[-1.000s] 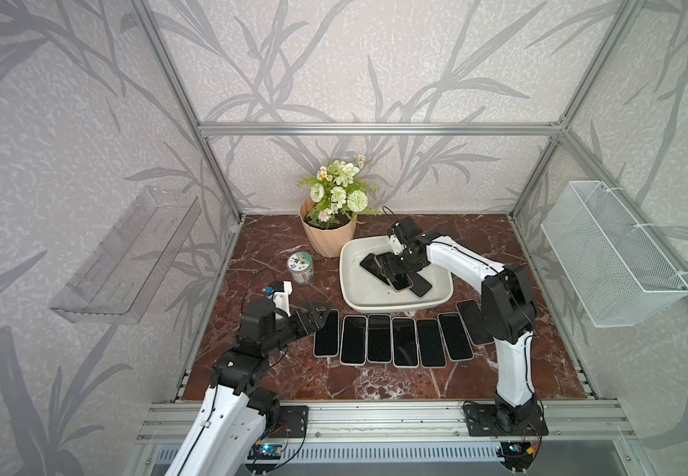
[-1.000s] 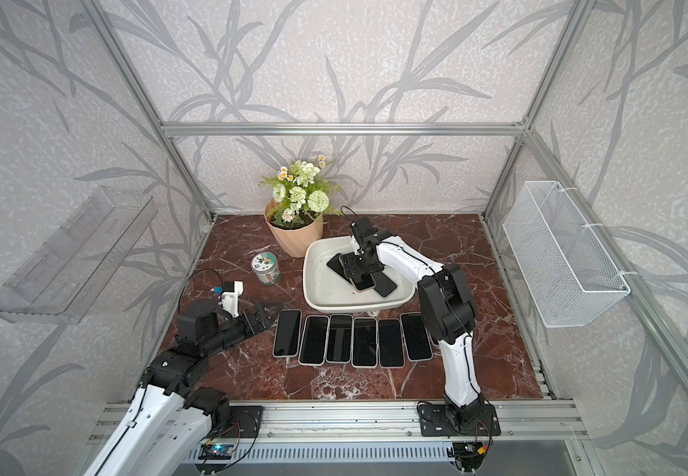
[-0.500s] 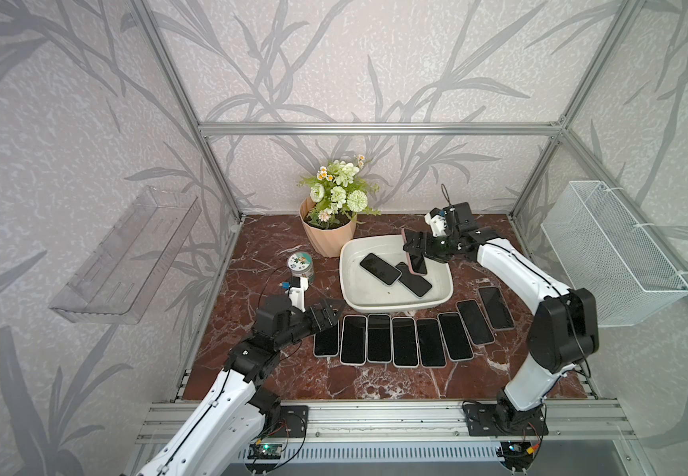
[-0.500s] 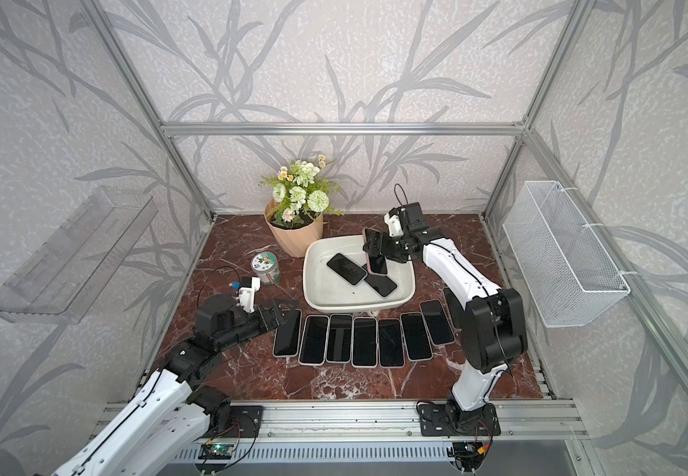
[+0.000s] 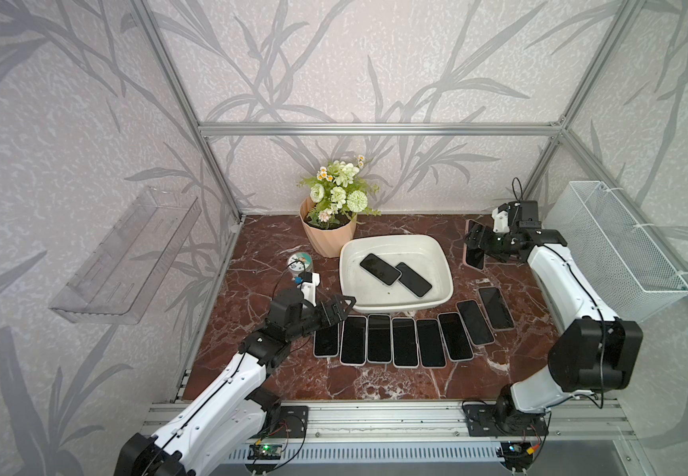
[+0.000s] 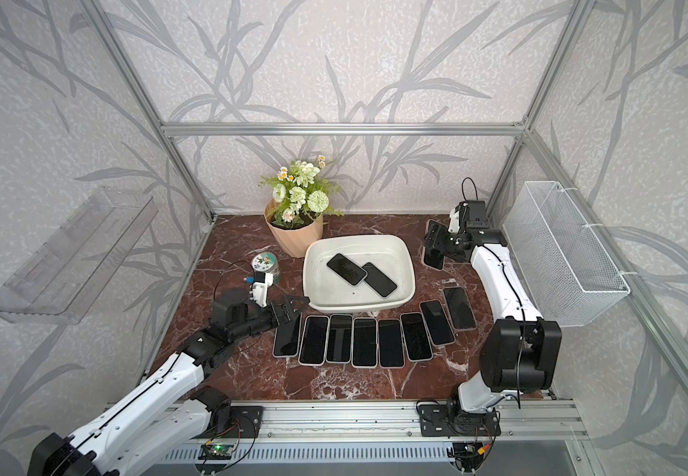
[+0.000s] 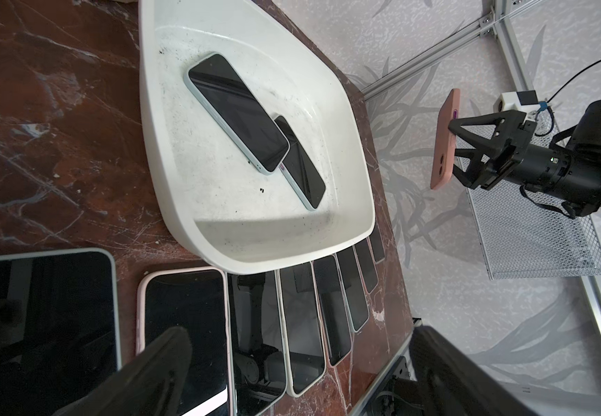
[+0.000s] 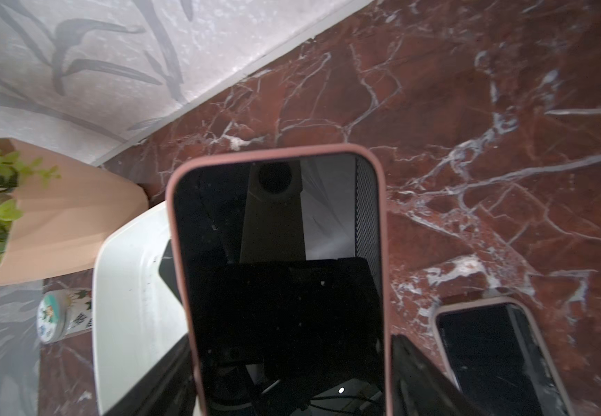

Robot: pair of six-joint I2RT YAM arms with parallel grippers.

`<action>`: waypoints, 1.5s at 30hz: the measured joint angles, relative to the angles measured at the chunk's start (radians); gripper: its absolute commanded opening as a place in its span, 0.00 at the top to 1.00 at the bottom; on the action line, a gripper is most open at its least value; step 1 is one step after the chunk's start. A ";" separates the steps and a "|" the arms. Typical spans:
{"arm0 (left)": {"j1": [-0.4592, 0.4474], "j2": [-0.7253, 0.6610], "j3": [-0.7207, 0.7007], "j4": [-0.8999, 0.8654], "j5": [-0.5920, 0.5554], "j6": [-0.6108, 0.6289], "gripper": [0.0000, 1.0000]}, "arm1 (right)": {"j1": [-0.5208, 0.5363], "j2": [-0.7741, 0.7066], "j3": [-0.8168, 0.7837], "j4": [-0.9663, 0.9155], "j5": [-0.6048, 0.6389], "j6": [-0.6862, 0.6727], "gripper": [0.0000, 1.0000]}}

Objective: Take the phone out of the storage box
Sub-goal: Pick up the phone from the storage box, then place the phone at the center of the board.

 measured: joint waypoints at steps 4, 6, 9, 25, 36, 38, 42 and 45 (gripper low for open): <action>0.000 -0.007 -0.001 0.002 -0.017 0.019 0.00 | 0.000 0.055 0.007 -0.009 0.061 -0.019 0.26; 0.000 -0.016 -0.008 0.014 -0.024 0.022 0.00 | 0.000 0.095 0.014 -0.008 0.084 -0.025 0.26; 0.000 -0.029 -0.032 0.034 -0.036 0.027 0.00 | 0.001 0.169 0.042 -0.015 0.112 -0.040 0.26; 0.000 -0.199 -0.061 -0.010 -0.115 0.081 0.00 | 0.066 0.444 0.142 -0.029 0.210 -0.121 0.25; 0.000 -0.203 -0.061 -0.045 -0.146 0.098 0.00 | 0.093 0.495 0.159 -0.051 0.263 -0.150 0.25; 0.000 -0.197 -0.061 -0.045 -0.147 0.098 0.00 | 0.093 0.500 0.159 -0.055 0.270 -0.151 0.25; 0.000 -0.188 -0.061 -0.045 -0.147 0.099 0.00 | 0.091 0.515 0.160 -0.056 0.280 -0.151 0.25; 0.000 -0.187 -0.061 -0.047 -0.147 0.100 0.00 | 0.091 0.539 0.164 -0.057 0.284 -0.152 0.24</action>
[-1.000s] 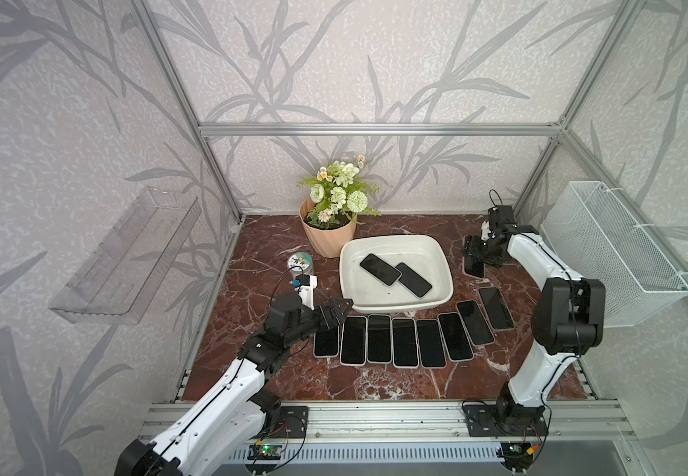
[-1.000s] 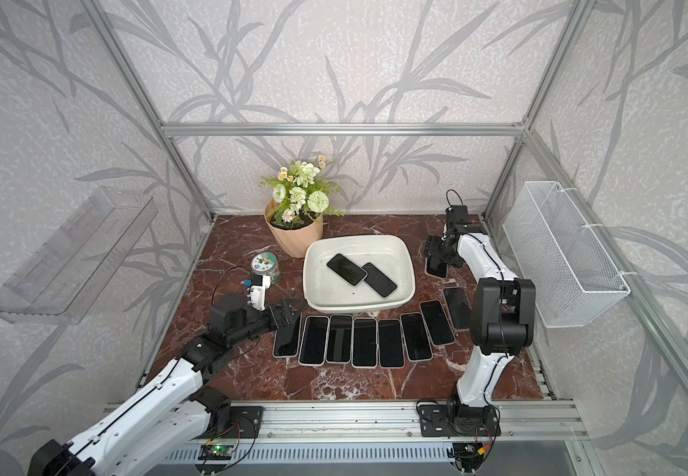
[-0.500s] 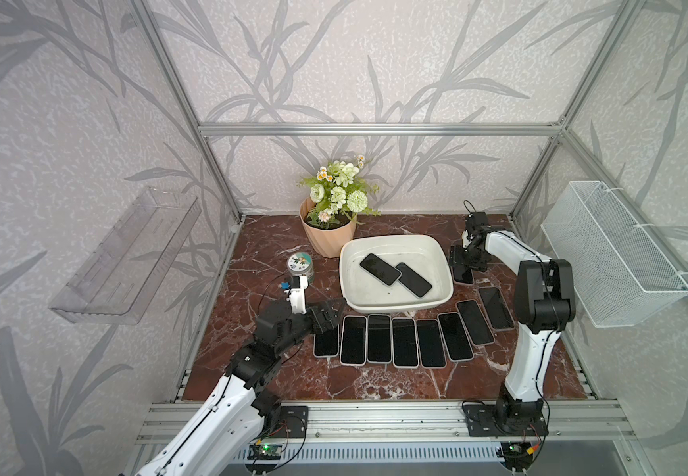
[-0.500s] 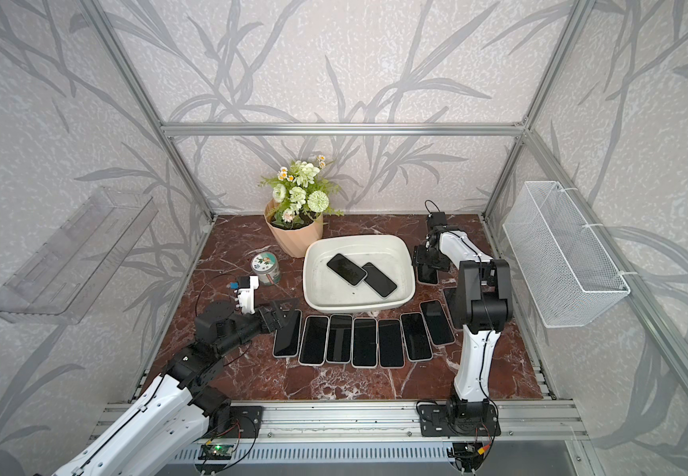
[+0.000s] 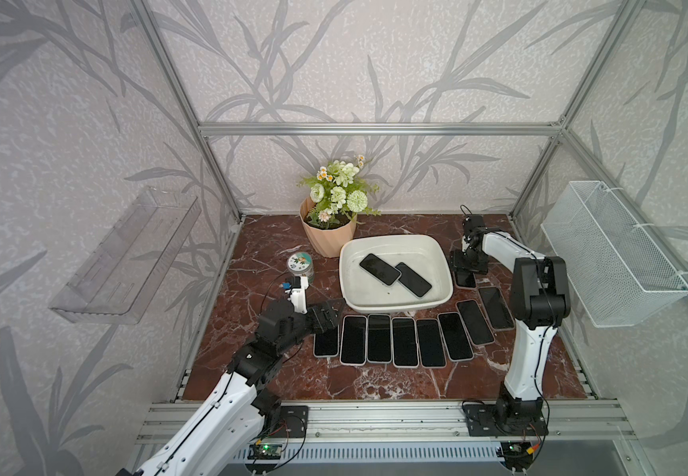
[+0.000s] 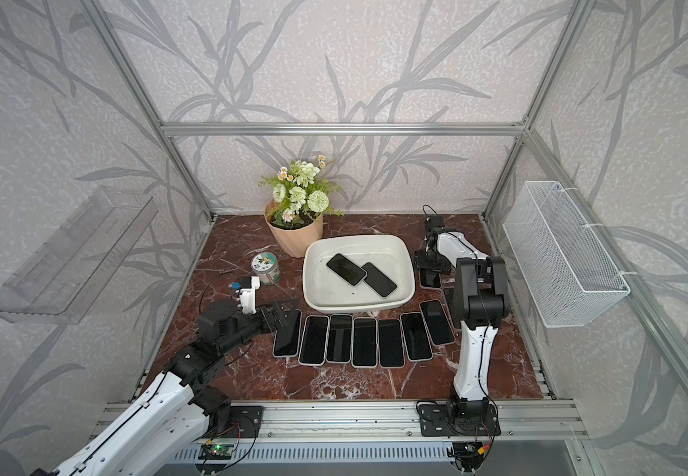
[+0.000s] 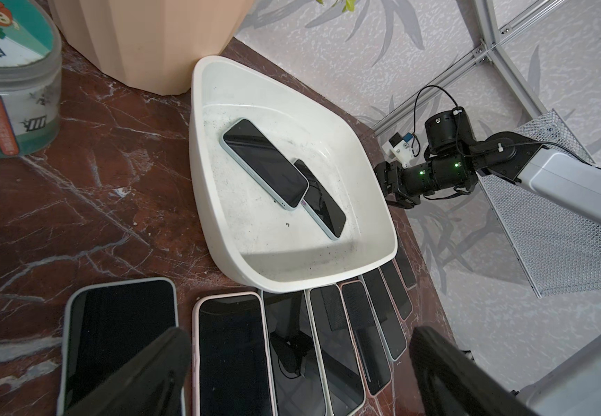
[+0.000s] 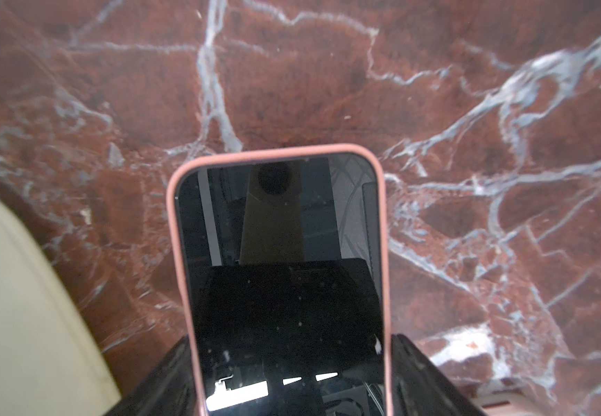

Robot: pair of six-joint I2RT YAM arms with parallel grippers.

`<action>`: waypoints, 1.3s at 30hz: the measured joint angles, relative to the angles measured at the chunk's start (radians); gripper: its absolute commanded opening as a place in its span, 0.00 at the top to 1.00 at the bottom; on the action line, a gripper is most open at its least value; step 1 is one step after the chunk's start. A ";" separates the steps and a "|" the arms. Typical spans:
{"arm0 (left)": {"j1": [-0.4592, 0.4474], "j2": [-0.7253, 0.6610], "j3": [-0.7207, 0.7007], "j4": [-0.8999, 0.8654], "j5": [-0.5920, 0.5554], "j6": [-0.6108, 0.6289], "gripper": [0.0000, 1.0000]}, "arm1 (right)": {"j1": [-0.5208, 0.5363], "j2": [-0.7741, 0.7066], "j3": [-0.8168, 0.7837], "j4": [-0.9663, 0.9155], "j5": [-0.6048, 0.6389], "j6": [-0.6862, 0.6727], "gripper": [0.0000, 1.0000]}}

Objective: Take the phone out of the storage box
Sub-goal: Place the phone at the center of the board.

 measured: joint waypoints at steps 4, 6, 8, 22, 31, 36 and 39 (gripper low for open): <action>0.000 0.000 0.000 -0.012 0.000 0.007 0.00 | 0.008 0.026 0.012 -0.011 -0.001 0.000 0.23; 0.000 0.004 0.000 -0.013 0.000 0.009 0.00 | 0.008 0.033 0.025 -0.019 -0.001 0.000 0.22; 0.000 0.011 0.000 -0.013 0.000 0.010 0.00 | 0.009 0.041 0.039 -0.021 -0.001 0.000 0.21; 0.000 0.023 0.002 -0.043 0.000 0.007 0.00 | 0.008 0.027 -0.002 0.015 -0.003 0.019 0.09; 0.000 0.027 0.023 -0.056 0.037 -0.080 0.00 | 0.003 -0.102 -0.174 0.088 -0.096 0.076 0.06; 0.000 0.053 0.022 0.007 0.087 -0.154 0.00 | 0.002 -0.200 -0.230 0.108 -0.130 0.098 0.03; -0.004 0.058 0.022 0.022 0.097 -0.179 0.00 | 0.002 -0.281 -0.244 0.129 -0.150 0.111 0.00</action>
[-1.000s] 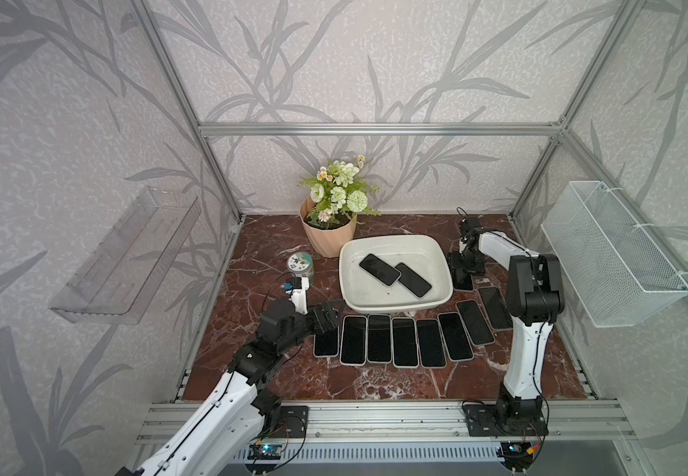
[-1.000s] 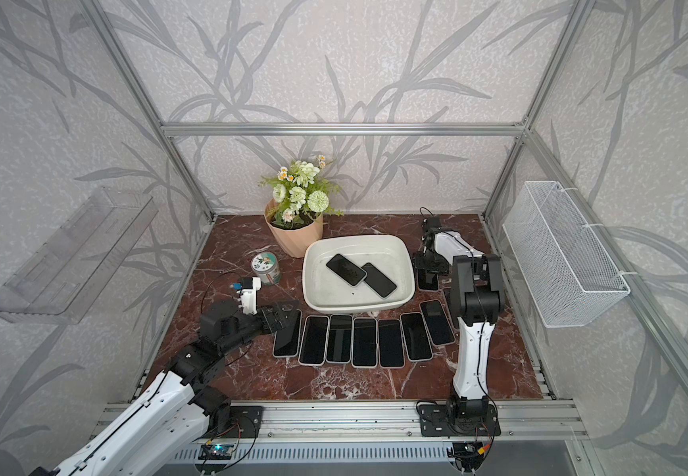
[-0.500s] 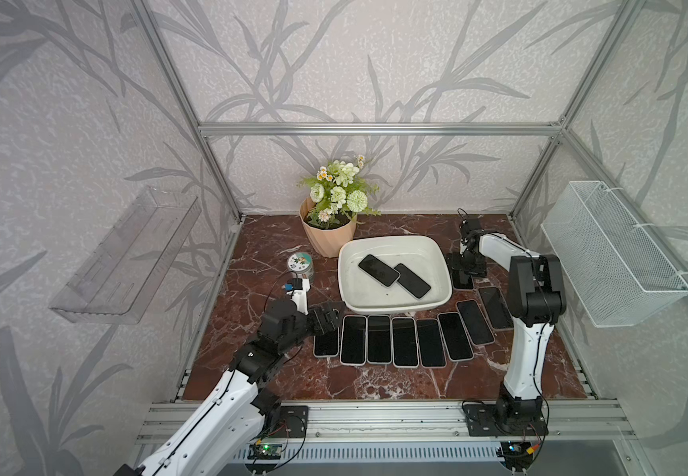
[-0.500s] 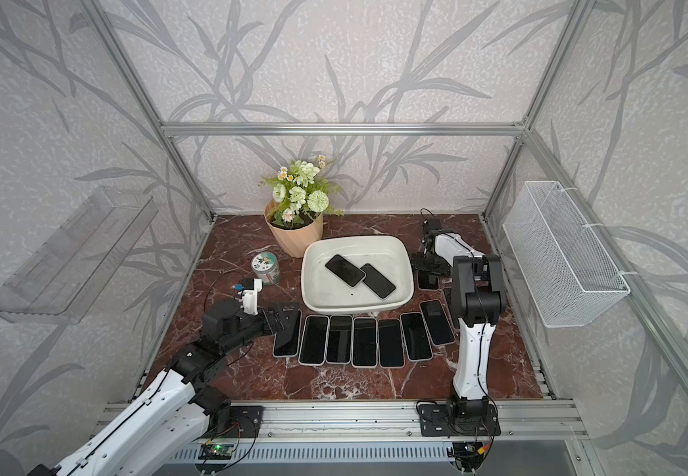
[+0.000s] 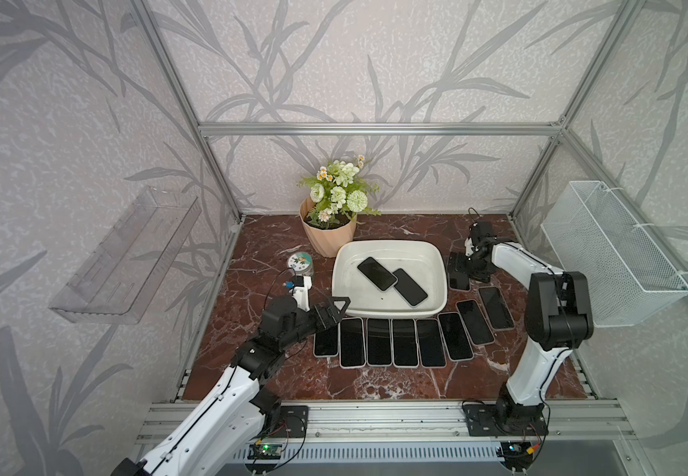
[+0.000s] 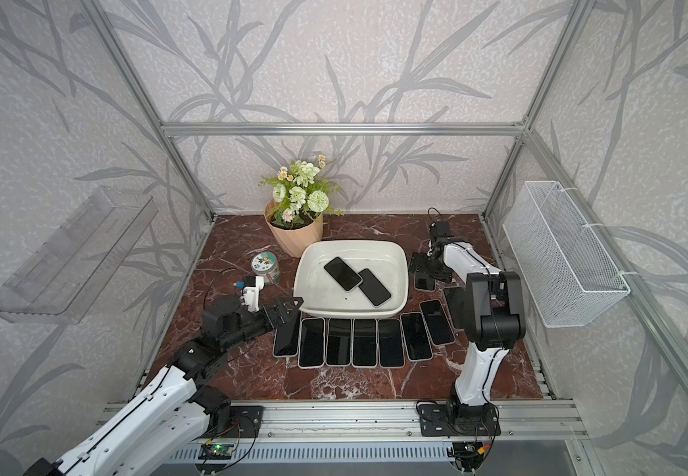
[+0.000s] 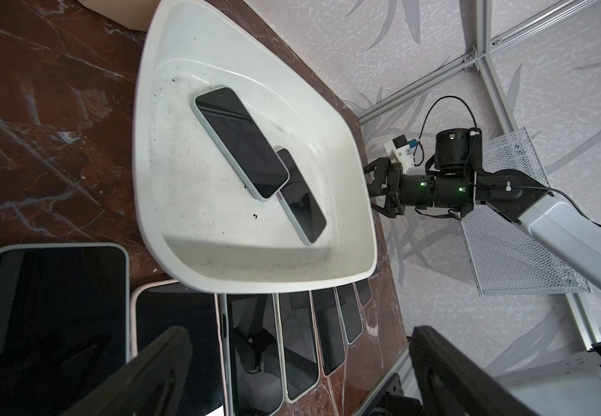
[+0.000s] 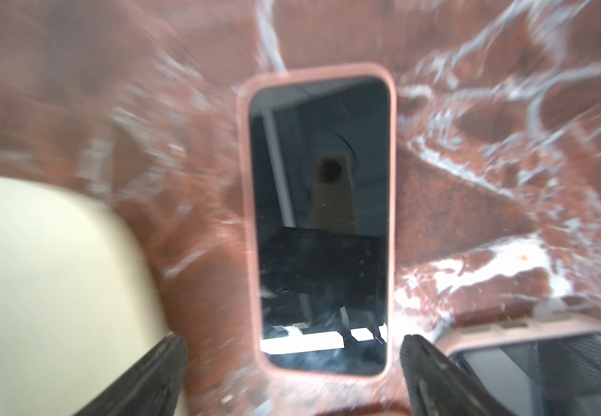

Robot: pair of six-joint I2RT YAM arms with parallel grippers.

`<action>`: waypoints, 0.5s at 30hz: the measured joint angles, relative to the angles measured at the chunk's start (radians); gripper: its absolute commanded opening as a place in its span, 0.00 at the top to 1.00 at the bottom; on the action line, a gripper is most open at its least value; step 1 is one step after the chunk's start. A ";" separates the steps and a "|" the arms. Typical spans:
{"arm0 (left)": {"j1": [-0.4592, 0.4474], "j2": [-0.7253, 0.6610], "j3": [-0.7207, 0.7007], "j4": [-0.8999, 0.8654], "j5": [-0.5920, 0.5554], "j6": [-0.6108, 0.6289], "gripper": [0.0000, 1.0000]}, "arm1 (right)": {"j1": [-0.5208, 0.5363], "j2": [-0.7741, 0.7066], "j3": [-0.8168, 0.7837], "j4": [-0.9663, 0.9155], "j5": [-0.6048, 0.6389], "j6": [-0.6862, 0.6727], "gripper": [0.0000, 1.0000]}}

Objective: Take the phone out of the storage box
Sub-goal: Place the phone at the center of the board.

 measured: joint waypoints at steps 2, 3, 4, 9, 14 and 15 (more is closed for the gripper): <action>-0.002 0.000 0.000 0.010 0.002 -0.011 0.00 | 0.000 -0.053 -0.002 0.018 -0.005 0.005 0.01; -0.003 0.000 0.000 0.013 0.002 -0.016 0.00 | 0.000 -0.077 -0.006 0.028 -0.004 0.006 0.01; -0.005 0.000 0.000 0.017 0.002 -0.020 0.00 | 0.000 -0.102 -0.013 0.039 -0.004 0.008 0.01; -0.011 0.008 0.000 0.027 0.000 -0.034 0.00 | -0.013 -0.203 -0.051 0.057 -0.002 0.008 0.01; -0.020 0.018 0.000 0.026 -0.014 -0.033 0.00 | -0.016 -0.299 -0.090 0.065 -0.035 0.011 0.01; -0.022 0.018 0.000 0.026 -0.016 -0.033 0.00 | -0.011 -0.326 -0.098 0.068 -0.052 0.011 0.01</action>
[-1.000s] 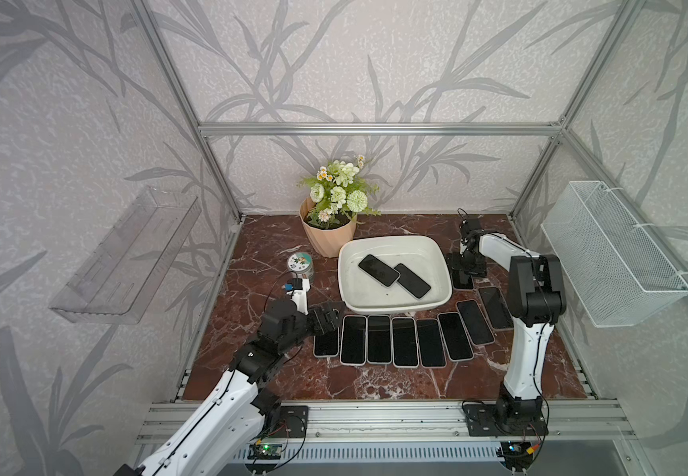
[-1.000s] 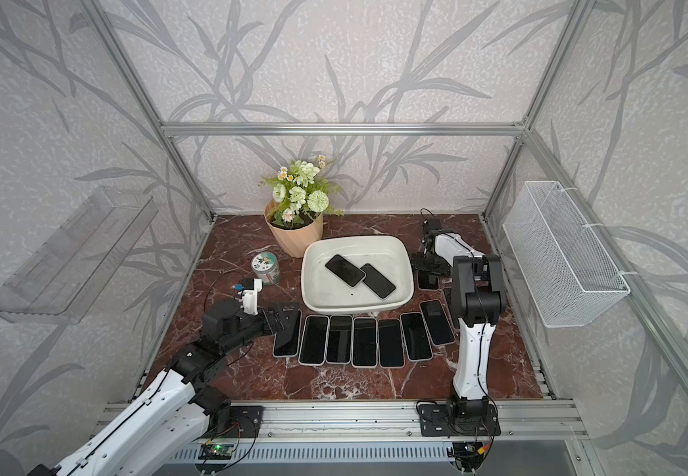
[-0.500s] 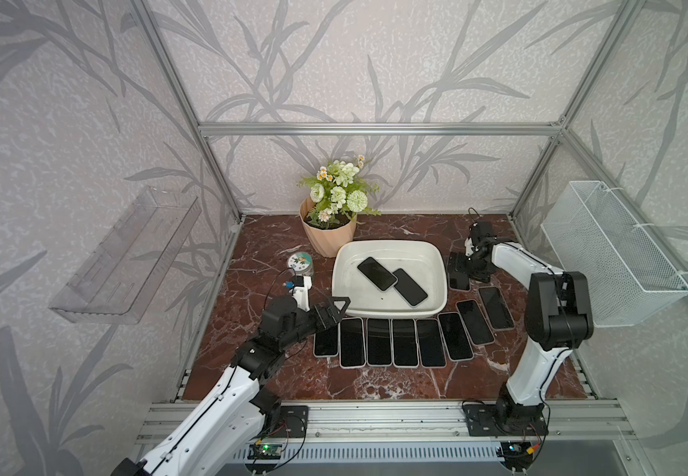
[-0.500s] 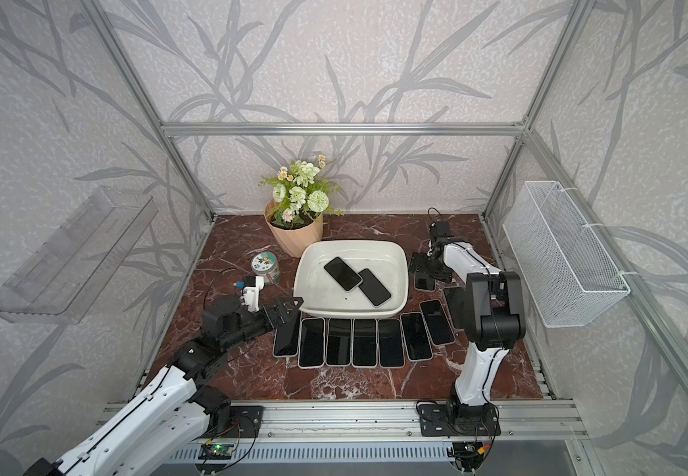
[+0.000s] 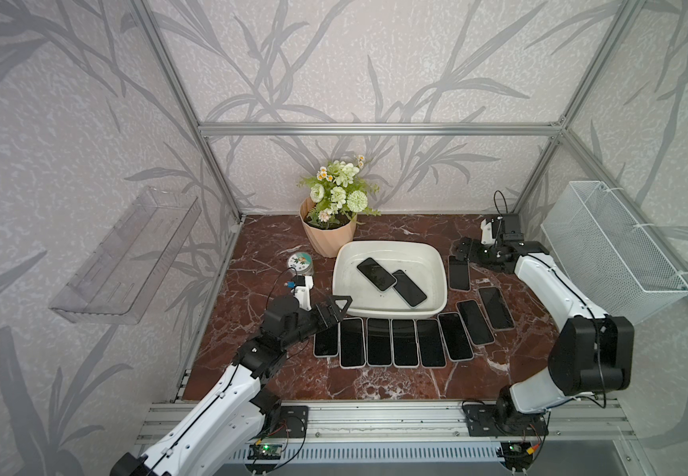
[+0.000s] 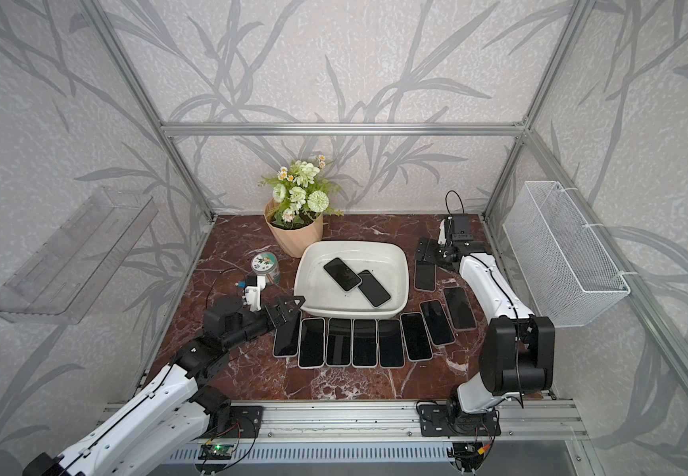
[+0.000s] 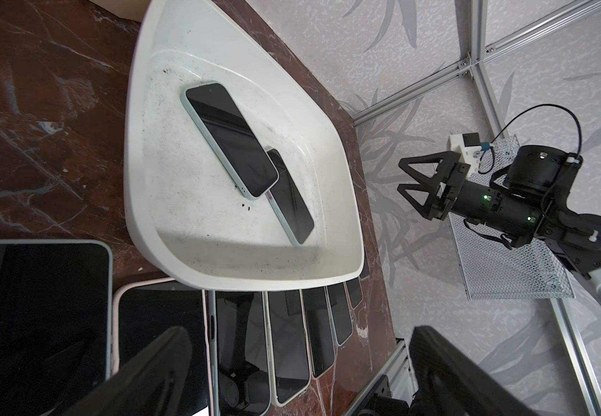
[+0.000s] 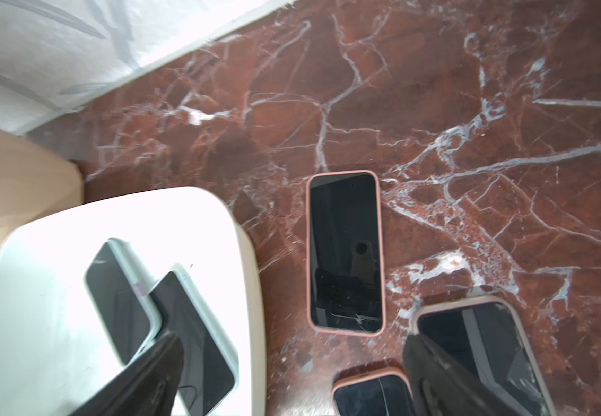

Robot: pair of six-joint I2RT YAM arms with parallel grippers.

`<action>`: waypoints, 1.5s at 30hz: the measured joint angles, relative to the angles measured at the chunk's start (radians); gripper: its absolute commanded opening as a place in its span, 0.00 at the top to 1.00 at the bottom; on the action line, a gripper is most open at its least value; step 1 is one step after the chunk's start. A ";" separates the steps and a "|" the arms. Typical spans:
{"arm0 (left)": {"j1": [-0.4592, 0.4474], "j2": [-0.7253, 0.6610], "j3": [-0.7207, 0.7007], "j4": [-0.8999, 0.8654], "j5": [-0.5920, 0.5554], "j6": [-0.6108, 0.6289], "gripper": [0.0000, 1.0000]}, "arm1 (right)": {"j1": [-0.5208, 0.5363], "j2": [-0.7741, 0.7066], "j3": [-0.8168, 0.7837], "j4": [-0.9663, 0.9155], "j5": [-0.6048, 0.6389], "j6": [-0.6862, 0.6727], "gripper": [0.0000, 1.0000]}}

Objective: Take the phone out of the storage box
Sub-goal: Place the phone at the center of the board, then pick up the phone from the storage box.

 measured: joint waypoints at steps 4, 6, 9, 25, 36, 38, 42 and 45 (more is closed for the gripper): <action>-0.008 0.000 0.000 0.000 -0.009 0.000 0.00 | 0.075 -0.068 0.008 0.008 -0.063 -0.031 0.01; -0.011 0.000 0.000 0.000 -0.014 0.000 0.00 | 0.151 -0.060 0.051 -0.011 -0.082 -0.067 0.01; -0.014 -0.003 0.000 0.000 -0.022 0.001 0.00 | 0.268 -0.021 0.137 -0.054 -0.083 -0.128 0.01; -0.015 -0.143 -0.024 -0.038 -0.059 0.010 0.00 | 0.524 0.407 0.447 -0.228 0.057 -0.354 0.01; -0.015 -0.225 -0.030 -0.093 -0.094 0.036 0.00 | 0.569 0.751 0.769 -0.335 0.131 -0.413 0.01; -0.015 -0.225 -0.030 -0.095 -0.097 0.038 0.00 | 0.571 0.782 0.798 -0.351 0.135 -0.415 0.01; -0.015 -0.225 -0.031 -0.102 -0.101 0.046 0.00 | 0.576 0.824 0.831 -0.373 0.138 -0.417 0.01; -0.015 -0.225 -0.031 -0.107 -0.103 0.048 0.00 | 0.580 0.844 0.840 -0.387 0.137 -0.419 0.01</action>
